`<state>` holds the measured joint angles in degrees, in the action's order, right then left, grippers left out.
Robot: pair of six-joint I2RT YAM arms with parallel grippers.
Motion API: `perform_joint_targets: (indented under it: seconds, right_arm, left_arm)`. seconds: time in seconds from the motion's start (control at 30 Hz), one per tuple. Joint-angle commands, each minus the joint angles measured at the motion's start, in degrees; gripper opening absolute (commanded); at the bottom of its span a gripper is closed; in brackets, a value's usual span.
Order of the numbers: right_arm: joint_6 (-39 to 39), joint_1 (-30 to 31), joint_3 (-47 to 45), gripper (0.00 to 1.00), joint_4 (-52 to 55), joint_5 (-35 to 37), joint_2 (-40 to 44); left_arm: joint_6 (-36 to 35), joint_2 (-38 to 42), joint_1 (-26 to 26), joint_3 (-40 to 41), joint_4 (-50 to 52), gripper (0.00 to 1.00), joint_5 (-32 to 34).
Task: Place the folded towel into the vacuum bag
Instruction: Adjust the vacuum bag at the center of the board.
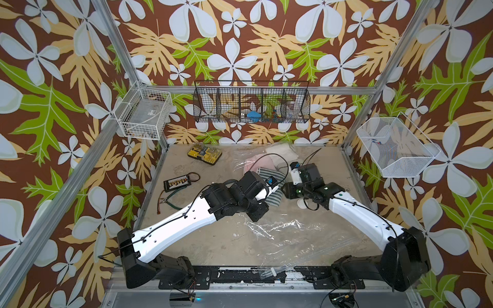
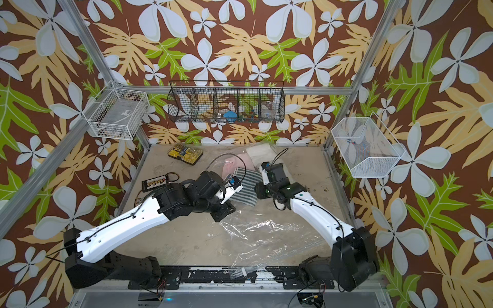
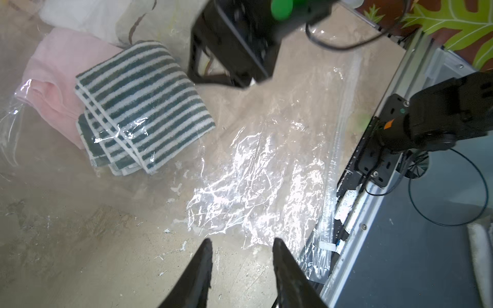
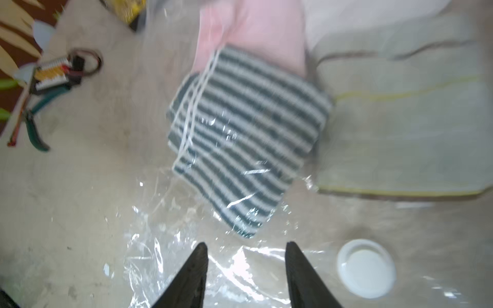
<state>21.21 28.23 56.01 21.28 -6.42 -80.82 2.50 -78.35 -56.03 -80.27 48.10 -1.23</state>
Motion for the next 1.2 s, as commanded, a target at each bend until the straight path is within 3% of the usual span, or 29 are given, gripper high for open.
perform_joint_targets:
  seconds: [0.0, 0.17, 0.4, 0.5, 0.57, 0.73, 0.9, 0.97, 1.03, 1.17]
  right_arm:
    - [6.62, 3.40, -2.20, 0.47, -6.60, 5.53, -4.56]
    - [10.57, 6.92, 0.88, 0.47, -12.35, 4.17, -15.78]
    - [14.42, 9.45, 13.40, 0.46, -16.95, 0.50, -30.96]
    - [12.60, 9.40, 18.11, 0.42, -18.60, -2.22, -35.11]
    - [9.16, 9.47, 22.52, 0.41, -12.05, -0.85, -36.12]
    - [2.91, 8.63, 17.24, 0.47, -8.48, -2.22, -23.38]
    - [-1.96, 6.13, 6.24, 0.61, -10.33, -0.41, -5.37]
    - [-4.55, 6.13, -2.67, 0.72, -16.23, 6.22, 3.59]
    - [-5.58, 5.86, -14.46, 0.79, -25.46, 13.04, 13.54]
    - [-21.95, 1.25, -30.73, 0.90, -41.34, 24.57, 27.80]
  left_arm:
    - [1.28, 1.86, 1.38, 2.95, -4.32, 0.40, 3.00]
    - [2.85, 6.59, 4.89, 5.83, -7.05, 0.41, 2.61]
    - [3.38, 9.70, 6.11, 8.34, -8.76, 0.42, 4.44]
    - [3.39, 9.80, 6.46, 9.56, -9.26, 0.42, 4.75]
    - [3.43, 9.70, 6.55, 9.90, -9.40, 0.42, 4.73]
    - [4.58, 10.99, 7.31, 13.40, -13.59, 0.42, 6.10]
    - [4.57, 16.72, 10.05, 21.63, -27.65, 0.46, 14.68]
    - [1.63, 22.89, 11.66, 30.04, -39.41, 0.50, 16.67]
    - [-0.25, 29.88, 13.21, 41.55, -53.31, 0.61, 20.95]
    - [-0.95, 35.36, 14.52, 56.27, -73.64, 0.71, 38.73]
